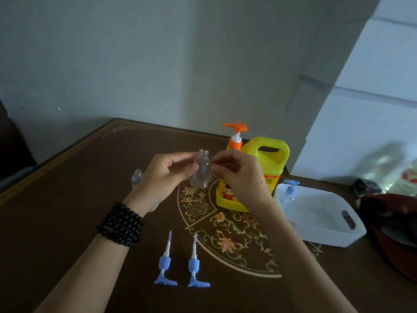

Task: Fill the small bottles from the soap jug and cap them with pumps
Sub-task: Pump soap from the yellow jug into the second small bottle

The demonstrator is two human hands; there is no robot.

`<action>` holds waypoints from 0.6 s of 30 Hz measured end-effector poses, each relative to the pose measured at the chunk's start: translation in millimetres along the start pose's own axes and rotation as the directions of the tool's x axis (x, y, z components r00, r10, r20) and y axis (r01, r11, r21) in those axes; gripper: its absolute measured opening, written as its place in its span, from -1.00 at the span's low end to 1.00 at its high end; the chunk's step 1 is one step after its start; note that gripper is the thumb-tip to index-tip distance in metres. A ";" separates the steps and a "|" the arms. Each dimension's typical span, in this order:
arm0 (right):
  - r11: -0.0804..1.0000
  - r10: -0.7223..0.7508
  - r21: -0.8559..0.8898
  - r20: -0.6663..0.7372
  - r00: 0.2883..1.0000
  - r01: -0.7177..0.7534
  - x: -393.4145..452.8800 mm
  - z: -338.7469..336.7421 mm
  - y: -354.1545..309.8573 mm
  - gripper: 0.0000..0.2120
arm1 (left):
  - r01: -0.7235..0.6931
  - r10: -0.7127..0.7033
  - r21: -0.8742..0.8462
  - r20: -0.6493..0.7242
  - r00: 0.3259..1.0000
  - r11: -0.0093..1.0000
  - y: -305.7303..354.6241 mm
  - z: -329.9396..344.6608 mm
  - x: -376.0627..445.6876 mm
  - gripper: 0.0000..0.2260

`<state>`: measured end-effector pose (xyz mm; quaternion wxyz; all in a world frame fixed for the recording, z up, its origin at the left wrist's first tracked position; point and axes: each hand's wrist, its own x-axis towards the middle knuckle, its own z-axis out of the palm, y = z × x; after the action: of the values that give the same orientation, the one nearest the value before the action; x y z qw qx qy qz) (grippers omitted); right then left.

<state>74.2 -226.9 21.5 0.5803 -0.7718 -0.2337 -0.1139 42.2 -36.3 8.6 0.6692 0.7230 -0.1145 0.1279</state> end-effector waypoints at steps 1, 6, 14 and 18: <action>1.000 -0.012 0.000 -0.029 1.000 0.012 0.7 -3.9 -2.5 -0.82 | -0.014 0.014 -0.012 0.018 1.000 1.000 4.1 4.7 5.2 -0.64; 0.989 -0.110 -0.117 -0.124 0.986 0.095 13.6 -23.8 -15.4 -0.82 | -0.080 0.080 0.005 0.070 0.994 0.997 26.8 19.4 32.7 -0.61; 0.604 -0.495 -0.717 0.004 0.869 0.348 61.5 -51.7 -16.2 -0.73 | -0.151 0.177 0.573 0.011 0.984 0.806 29.1 20.3 77.8 -0.63; 0.569 -0.487 -0.727 0.078 0.870 0.384 68.0 -57.2 -7.7 -0.72 | -0.202 0.233 0.629 0.034 0.972 0.750 35.4 25.9 83.9 -0.64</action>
<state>134.7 -263.9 75.6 0.1963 -0.8448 -0.3139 -0.3862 110.0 -64.5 68.3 0.3726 0.8830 -0.1331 0.2526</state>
